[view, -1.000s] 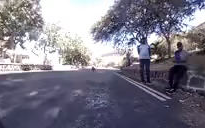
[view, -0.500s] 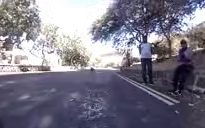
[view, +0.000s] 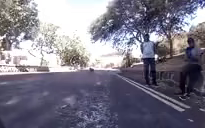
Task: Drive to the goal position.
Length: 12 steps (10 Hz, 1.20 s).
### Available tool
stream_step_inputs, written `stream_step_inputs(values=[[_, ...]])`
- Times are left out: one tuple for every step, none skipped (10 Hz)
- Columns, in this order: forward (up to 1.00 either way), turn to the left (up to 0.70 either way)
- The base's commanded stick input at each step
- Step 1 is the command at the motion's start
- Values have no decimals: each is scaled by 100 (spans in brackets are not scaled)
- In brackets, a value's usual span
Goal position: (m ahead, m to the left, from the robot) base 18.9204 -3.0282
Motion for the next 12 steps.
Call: stream_step_inputs(values=[[50, 0], [50, 0], [50, 0], [50, 0], [50, 0], [50, 0], [50, 0], [50, 0], [50, 0], [50, 0], [50, 0], [50, 0]])
